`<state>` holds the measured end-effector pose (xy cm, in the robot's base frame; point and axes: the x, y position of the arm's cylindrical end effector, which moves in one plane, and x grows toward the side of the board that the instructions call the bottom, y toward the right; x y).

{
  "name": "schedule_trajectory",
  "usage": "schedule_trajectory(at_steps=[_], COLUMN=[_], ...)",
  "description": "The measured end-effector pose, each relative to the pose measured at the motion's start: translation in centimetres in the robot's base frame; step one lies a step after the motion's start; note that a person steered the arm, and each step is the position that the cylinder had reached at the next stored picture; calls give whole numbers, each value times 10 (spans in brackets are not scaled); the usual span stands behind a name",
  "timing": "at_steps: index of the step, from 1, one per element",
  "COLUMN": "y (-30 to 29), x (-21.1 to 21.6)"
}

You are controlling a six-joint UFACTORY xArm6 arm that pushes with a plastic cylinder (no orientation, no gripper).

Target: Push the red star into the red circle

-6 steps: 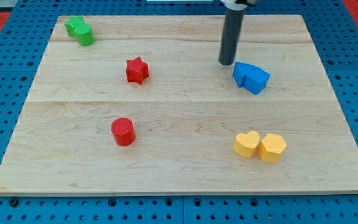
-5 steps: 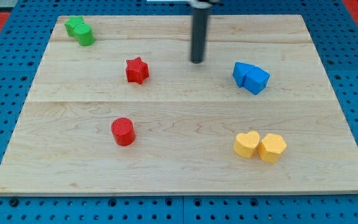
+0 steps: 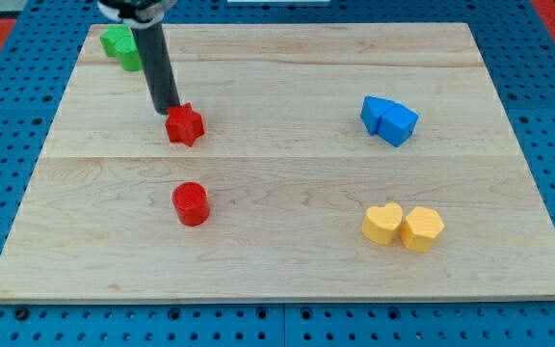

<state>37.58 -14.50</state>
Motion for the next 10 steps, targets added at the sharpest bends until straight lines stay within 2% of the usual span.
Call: schedule_trajectory(at_steps=[1,2,3,5,6,7,8,10], y=[23,25,31,7,-8,23,41,42], x=[30,9,11,94,45,12,13,97])
